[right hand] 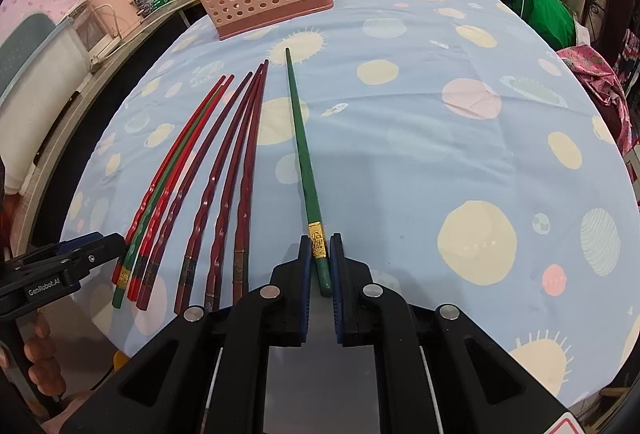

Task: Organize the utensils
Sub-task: 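Close the left tool on the red chopstick while the right tool holds the green one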

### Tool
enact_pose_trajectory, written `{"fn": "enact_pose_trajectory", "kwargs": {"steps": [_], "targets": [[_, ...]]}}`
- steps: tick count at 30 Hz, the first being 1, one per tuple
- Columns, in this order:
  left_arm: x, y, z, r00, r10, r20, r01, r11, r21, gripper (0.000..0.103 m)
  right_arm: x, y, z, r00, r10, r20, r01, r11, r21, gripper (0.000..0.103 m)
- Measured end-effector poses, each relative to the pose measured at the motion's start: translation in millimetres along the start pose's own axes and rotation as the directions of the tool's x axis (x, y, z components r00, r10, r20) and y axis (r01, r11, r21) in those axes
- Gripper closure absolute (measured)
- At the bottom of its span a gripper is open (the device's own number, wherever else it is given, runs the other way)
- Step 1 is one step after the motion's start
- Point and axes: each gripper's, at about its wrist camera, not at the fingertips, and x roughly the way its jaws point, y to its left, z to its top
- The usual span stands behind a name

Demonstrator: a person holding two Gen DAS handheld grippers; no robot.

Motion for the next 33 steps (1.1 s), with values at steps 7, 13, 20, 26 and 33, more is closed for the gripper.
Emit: {"fn": "enact_pose_trajectory", "kwargs": {"steps": [7, 13, 20, 26, 33], "targets": [[1.7, -1.1, -1.7, 1.0, 0.008, 0.0, -0.008, 1.0, 0.017, 0.051, 0.0, 0.1, 0.1, 1.0, -0.003, -0.002, 0.003, 1.0, -0.001, 0.094], [1.0, -1.3, -3.1, 1.0, 0.017, 0.003, -0.017, 1.0, 0.026, 0.053, -0.2, 0.0, 0.6, 1.0, -0.003, -0.001, 0.003, 1.0, 0.002, 0.094], [0.6, -6.7, -6.8, 1.0, 0.03, 0.001, -0.03, 0.998, 0.048, 0.057, 0.0, 0.0, 0.3, 1.0, -0.001, 0.001, 0.001, 1.0, 0.005, 0.094], [-1.5, -6.3, -9.1, 1.0, 0.03, 0.0, -0.03, 0.998, 0.049, 0.072, 0.3, -0.8, 0.3, 1.0, 0.003, 0.004, -0.003, 1.0, 0.009, 0.094], [-1.6, -6.9, -9.3, 1.0, 0.008, -0.008, -0.008, 0.999, 0.047, 0.094, 0.1, -0.6, 0.2, 1.0, 0.003, 0.004, -0.003, 1.0, 0.011, 0.094]]}}
